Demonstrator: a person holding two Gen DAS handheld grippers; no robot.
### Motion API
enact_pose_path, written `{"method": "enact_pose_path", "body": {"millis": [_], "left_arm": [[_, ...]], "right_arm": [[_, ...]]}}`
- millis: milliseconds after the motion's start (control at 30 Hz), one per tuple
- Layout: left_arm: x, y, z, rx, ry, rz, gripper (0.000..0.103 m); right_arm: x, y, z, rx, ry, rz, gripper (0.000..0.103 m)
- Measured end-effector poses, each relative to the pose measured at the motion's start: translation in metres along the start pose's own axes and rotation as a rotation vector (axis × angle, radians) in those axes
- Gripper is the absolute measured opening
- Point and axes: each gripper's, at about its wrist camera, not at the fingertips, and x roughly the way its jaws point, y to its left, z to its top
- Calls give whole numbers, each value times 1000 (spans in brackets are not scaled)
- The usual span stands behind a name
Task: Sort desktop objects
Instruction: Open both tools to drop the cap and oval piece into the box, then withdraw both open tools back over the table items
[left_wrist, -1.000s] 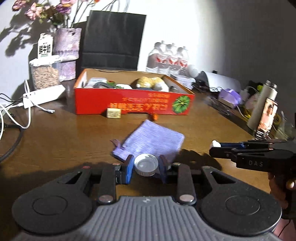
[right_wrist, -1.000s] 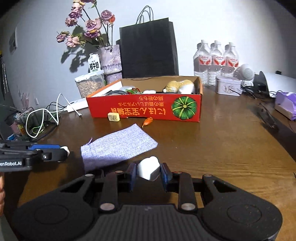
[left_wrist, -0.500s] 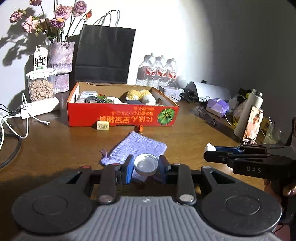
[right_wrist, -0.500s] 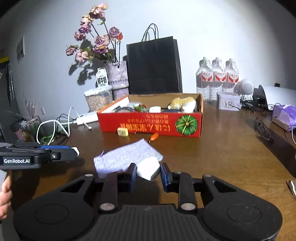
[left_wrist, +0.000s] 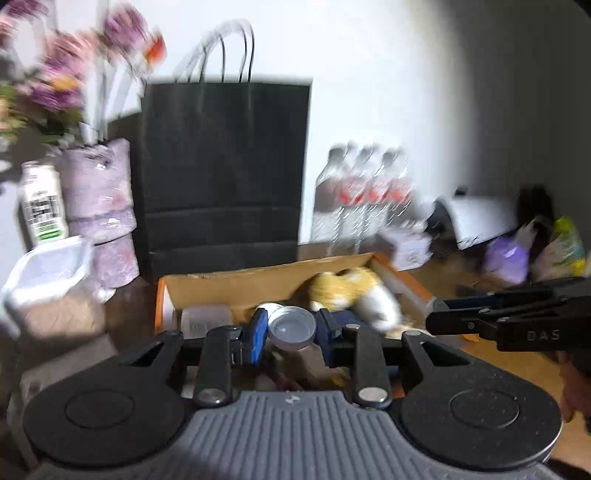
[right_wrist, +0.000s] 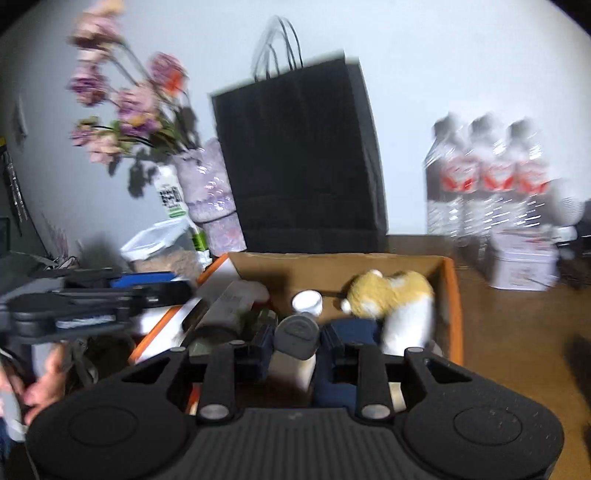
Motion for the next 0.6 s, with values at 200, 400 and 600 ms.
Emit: {"method": "enact_pose_path", "body": {"millis": [200,400,600], "left_arm": [[126,37,34,-103,221,39,30],[164,35,36,-58,301,114,62],[128,42,43,-97,260,121,78]], "right_arm": [[122,2,39,-60,177,-120,27],[159,5,32,-103,264,-191,36],[112,5,41,-74,165,-149,51]]}}
